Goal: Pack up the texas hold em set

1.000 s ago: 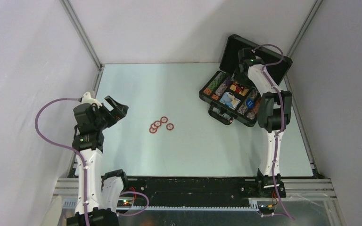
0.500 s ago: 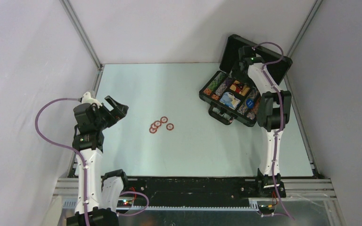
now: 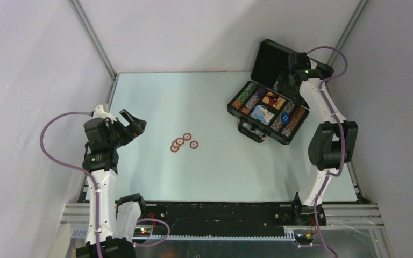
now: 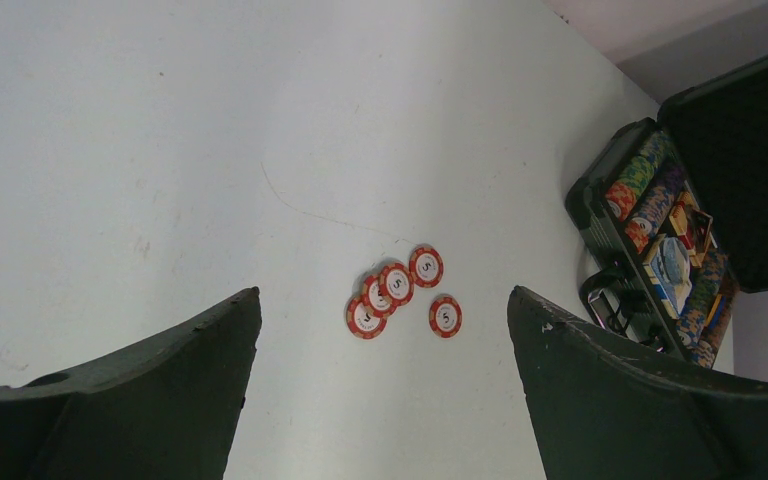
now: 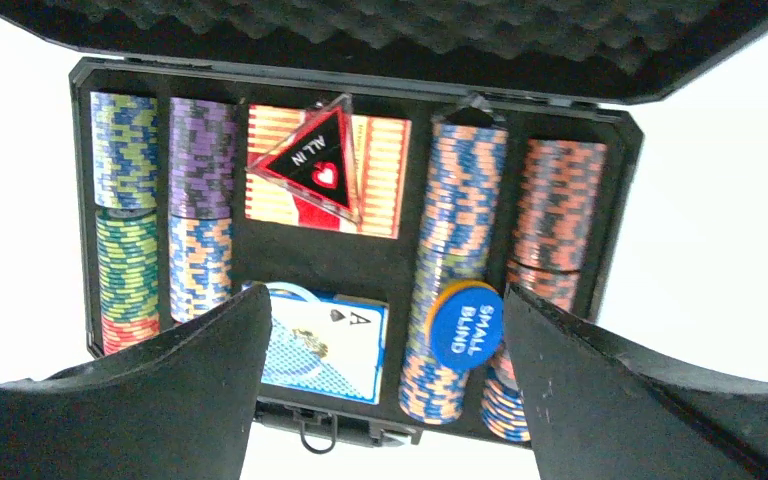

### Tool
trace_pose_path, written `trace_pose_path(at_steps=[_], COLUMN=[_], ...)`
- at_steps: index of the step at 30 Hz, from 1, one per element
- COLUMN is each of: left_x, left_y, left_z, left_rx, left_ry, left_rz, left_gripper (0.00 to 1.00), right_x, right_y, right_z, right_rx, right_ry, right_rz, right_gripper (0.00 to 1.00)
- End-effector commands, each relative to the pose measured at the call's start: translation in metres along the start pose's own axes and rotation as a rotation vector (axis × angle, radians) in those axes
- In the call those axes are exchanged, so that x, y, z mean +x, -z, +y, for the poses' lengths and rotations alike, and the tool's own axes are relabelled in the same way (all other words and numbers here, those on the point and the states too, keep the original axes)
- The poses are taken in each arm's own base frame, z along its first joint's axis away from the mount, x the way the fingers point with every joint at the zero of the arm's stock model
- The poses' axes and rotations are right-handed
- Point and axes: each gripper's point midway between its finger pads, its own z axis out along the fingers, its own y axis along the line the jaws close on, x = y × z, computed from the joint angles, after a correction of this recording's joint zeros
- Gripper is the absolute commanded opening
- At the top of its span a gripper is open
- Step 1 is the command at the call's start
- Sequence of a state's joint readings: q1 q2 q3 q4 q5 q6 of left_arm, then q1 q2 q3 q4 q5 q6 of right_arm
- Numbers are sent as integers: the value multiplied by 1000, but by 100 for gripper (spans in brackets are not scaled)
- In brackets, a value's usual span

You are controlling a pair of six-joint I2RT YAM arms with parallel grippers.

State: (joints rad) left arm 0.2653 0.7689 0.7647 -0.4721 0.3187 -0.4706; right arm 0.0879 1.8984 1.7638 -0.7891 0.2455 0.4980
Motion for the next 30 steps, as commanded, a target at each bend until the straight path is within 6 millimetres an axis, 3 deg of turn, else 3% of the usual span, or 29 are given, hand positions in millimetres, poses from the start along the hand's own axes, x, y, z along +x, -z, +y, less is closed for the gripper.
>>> trace_pose_path(at_steps=[1,5,11,24,30], left_x=[-8,-7,-6,-7,-7], left_y=[0,0,-1,0,-1], left_z=[-4,-4,-4,-4,-4], left_rx=[24,25,25,27,27], left_ry=[-4,-2,-1,0,0], left_rz=[-33,-29,-27,-29,-28], left_gripper=[97,97,97,97,97], right_x=[12,45,66,75,73], right_y=[17,17,17,3,-4], right_z=[-17,-28,-32,-38,-39], right_rx=[14,35,50,154,185], right_ry=[23,51,85,168,192], right_rz=[26,73,95,111,107], right_gripper=[87,82,76,55,54])
